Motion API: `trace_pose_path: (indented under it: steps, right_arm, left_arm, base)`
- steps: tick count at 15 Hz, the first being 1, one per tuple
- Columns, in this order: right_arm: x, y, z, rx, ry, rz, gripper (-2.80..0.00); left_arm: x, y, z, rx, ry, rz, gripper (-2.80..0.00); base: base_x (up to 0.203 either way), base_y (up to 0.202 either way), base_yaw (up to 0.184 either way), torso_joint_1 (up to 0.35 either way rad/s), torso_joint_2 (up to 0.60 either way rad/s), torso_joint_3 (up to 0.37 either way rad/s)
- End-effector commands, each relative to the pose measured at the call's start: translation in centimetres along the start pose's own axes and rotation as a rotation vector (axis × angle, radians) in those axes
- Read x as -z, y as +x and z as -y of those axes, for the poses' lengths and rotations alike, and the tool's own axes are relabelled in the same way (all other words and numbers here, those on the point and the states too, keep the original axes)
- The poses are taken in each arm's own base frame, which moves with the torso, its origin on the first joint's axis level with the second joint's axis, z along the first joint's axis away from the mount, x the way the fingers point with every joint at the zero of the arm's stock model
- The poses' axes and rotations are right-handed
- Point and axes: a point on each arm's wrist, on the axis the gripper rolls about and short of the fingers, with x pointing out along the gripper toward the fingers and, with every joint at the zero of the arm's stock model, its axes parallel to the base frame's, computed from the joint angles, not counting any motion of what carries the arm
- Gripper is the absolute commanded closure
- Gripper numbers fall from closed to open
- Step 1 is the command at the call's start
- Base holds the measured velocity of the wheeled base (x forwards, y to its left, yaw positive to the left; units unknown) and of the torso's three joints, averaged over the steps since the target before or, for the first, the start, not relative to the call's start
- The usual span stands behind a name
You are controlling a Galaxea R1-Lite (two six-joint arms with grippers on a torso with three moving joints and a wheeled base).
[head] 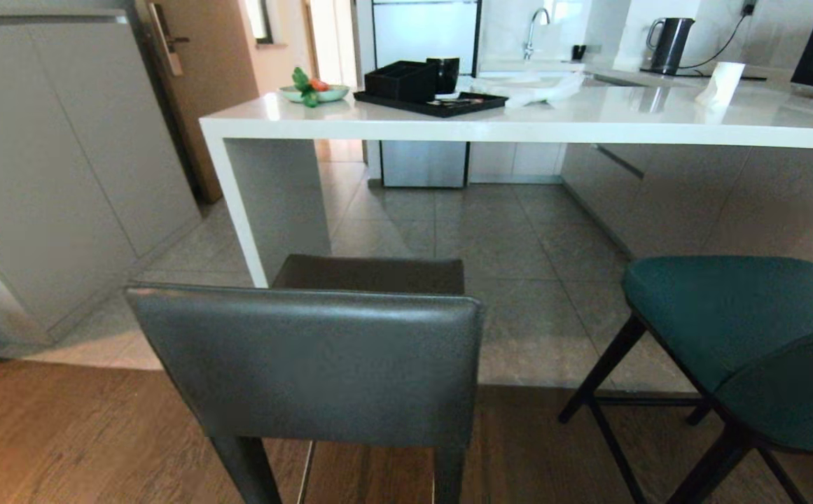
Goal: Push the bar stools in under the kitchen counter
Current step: Push the blue chair back under the dining table
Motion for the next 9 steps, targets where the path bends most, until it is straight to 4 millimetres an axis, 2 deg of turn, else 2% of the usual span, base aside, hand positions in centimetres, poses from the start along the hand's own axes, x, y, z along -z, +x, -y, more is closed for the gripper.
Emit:
trace_pose_path:
  steps: [1,9]
  right_arm:
    - [0.00,0.00,0.00,-0.001,0.001,0.000,0.00]
    - [0.00,0.00,0.00,-0.001,0.000,0.000,0.00]
  left_arm:
    - [0.01,0.01,-0.01,-0.003,-0.001,-0.002,0.00]
    - [0.02,0.00,-0.01,-0.006,-0.003,-0.002,0.00]
  base:
    - [0.000,-0.193,0.001,0.002,0.00,0.002]
    - [0.000,-0.195,0.001,0.002,0.00,0.002]
